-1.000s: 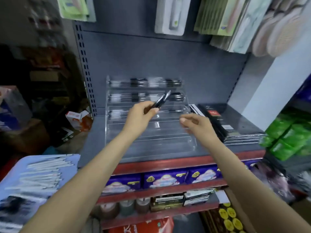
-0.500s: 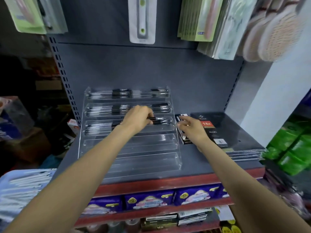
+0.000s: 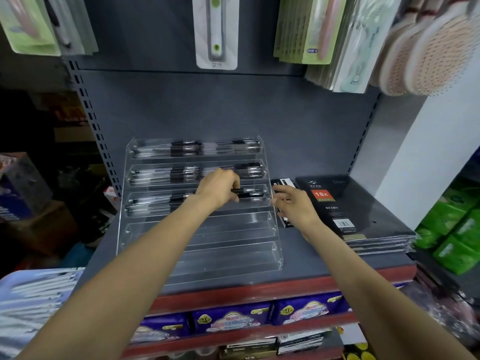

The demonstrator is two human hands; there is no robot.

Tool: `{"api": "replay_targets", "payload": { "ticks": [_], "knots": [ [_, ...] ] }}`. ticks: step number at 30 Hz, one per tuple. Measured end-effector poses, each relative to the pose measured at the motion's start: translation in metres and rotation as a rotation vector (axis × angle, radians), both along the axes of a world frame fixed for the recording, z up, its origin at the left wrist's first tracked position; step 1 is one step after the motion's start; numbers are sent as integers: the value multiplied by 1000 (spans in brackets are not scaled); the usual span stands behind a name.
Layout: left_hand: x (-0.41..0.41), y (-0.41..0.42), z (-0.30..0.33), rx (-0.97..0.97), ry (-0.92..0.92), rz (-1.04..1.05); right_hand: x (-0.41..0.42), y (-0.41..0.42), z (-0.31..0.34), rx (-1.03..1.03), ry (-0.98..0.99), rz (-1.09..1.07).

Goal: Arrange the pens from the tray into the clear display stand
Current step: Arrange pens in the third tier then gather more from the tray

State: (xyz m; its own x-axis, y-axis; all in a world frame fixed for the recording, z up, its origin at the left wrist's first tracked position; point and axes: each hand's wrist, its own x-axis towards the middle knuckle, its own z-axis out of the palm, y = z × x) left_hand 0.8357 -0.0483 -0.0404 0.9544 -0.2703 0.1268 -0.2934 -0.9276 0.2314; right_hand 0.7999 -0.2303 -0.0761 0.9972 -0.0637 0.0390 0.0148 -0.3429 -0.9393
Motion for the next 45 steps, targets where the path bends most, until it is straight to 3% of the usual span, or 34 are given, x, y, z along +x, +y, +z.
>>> {"api": "replay_targets", "payload": {
  "ticks": [12,18,25,45],
  "knots": [
    [-9,19,5,-209,-97,-93,-1,1,-2,-25,-1,9],
    [-6,25,1,-122,39,-183,-1,2,0,-38,-1,13],
    [3,8,-3,-183,76,-162,-3,2,3,-50,-6,21],
    [9,-2,-5,-14,18,-41,-5,2,4,-76,11,19]
  ]
}}
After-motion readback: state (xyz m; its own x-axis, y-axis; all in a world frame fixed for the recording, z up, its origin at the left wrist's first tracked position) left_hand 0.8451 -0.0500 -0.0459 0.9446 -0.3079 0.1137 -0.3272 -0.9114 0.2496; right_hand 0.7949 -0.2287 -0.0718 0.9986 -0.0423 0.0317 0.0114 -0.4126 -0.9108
